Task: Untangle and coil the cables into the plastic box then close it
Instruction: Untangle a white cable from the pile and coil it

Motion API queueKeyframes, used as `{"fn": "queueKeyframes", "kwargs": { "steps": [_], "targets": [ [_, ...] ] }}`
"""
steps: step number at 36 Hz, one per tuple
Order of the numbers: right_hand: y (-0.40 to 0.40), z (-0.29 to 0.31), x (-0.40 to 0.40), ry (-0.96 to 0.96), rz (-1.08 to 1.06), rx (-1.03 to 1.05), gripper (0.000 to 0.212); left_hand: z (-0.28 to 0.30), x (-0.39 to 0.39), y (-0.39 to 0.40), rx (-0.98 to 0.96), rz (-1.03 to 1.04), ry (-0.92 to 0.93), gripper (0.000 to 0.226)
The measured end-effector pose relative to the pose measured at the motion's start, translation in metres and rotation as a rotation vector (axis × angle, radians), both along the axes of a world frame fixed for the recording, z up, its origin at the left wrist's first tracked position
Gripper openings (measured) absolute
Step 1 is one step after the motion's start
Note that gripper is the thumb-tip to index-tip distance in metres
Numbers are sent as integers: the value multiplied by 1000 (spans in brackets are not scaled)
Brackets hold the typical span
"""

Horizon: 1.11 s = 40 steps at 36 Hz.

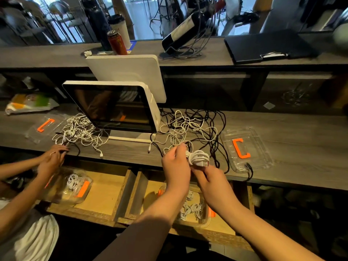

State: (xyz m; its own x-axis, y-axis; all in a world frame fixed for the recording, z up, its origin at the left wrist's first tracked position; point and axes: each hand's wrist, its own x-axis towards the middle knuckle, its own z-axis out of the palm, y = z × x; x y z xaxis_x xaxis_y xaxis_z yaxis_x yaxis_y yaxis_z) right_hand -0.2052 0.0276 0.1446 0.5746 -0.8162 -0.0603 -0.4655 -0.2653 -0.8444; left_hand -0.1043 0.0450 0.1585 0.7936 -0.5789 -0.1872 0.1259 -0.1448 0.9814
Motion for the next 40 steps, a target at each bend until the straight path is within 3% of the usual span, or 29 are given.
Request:
{"fn": "queueKeyframes", "kwargs": {
  "steps": [9,12,14,18,22,26,30,34,37,40],
  "targets": [
    [7,3,-5,339,289,-254,29,-15,-1,0,14,71,-76,59],
    [7,9,-3,451,309,-326,33,-22,3,4,60,56,-105,55],
    [8,9,0,427,259,-339,27,-24,6,4,62,34,-148,51],
    [12,2,-4,181,74,-447,7,-23,10,1,88,-8,-234,49],
    [15,5,-2,-53,-32,-379,23,-23,13,1,105,-113,-180,47],
    [11,13,-1,-243,-36,-117,34,-20,17,0,103,-239,-84,33],
    [5,21,-7,-228,117,145,60,-23,22,1,178,-330,-36,29],
    [1,20,-10,-186,282,171,81,-20,30,3,211,-373,-66,33],
    [-2,12,-10,-133,293,113,77,-15,34,6,223,-409,-56,30],
    [-4,5,-9,-41,287,-89,55,-13,33,8,230,-415,-71,25]
  ]
}}
